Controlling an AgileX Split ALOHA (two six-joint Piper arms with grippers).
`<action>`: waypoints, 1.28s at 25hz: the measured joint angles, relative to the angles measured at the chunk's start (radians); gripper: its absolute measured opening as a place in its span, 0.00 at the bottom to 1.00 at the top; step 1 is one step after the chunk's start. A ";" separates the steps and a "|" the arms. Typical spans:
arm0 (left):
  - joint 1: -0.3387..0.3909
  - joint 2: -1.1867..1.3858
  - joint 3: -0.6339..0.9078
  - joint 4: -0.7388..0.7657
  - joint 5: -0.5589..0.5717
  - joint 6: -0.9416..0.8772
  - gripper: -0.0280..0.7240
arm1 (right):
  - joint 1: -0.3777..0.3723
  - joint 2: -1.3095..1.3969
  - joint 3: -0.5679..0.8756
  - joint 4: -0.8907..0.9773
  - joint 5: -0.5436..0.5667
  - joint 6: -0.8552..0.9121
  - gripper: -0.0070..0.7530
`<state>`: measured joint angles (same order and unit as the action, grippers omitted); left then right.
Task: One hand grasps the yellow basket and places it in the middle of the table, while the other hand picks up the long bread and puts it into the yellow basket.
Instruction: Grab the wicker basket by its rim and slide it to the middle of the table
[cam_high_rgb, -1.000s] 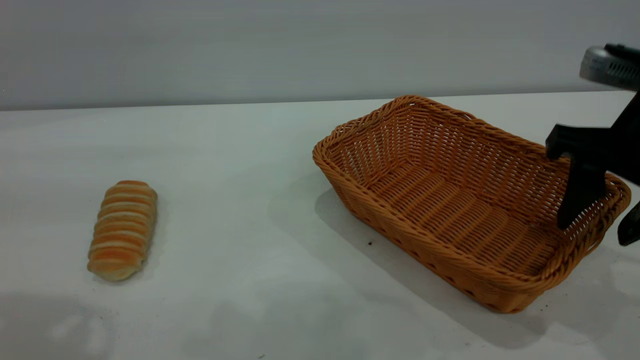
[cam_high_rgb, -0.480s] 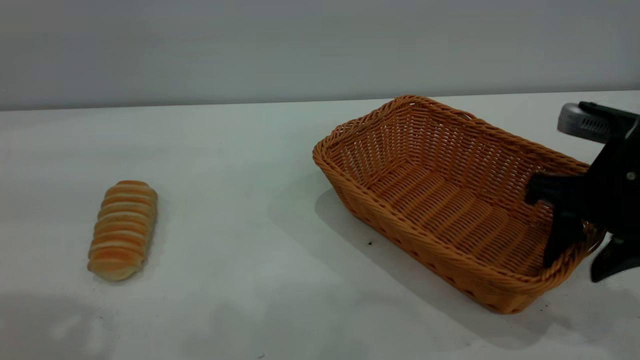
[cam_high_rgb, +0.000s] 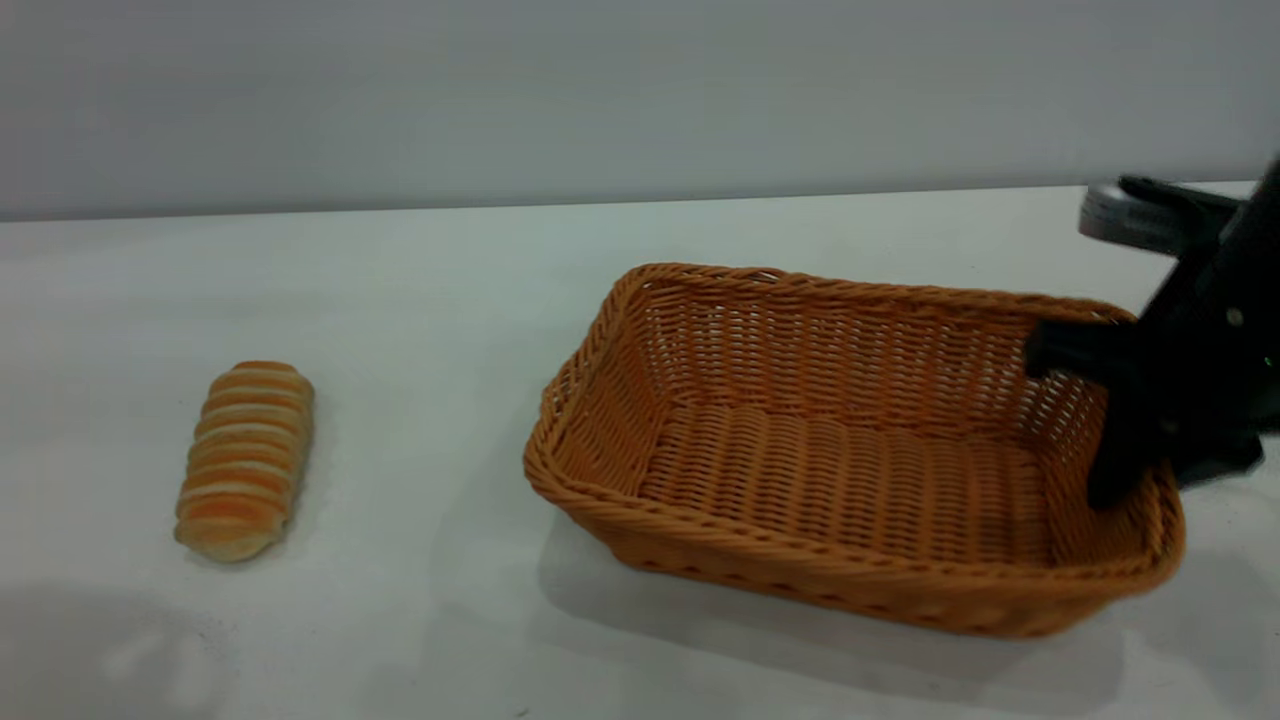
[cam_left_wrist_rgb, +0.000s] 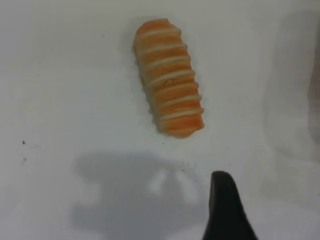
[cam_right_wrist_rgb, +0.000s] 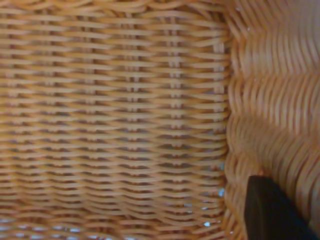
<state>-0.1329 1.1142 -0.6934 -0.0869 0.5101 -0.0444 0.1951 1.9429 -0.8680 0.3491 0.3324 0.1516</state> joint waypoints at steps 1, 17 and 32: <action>0.000 0.000 0.000 0.000 0.000 0.000 0.72 | 0.006 0.000 -0.021 0.019 0.016 -0.023 0.07; 0.000 0.000 0.000 -0.037 0.000 0.000 0.72 | 0.165 0.083 -0.160 0.312 0.026 -0.339 0.12; 0.000 0.111 -0.001 -0.039 -0.052 0.000 0.72 | 0.165 0.009 -0.167 0.446 0.047 -0.719 0.75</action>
<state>-0.1329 1.2255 -0.6942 -0.1263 0.4582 -0.0444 0.3602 1.9518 -1.0351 0.7950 0.3795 -0.5673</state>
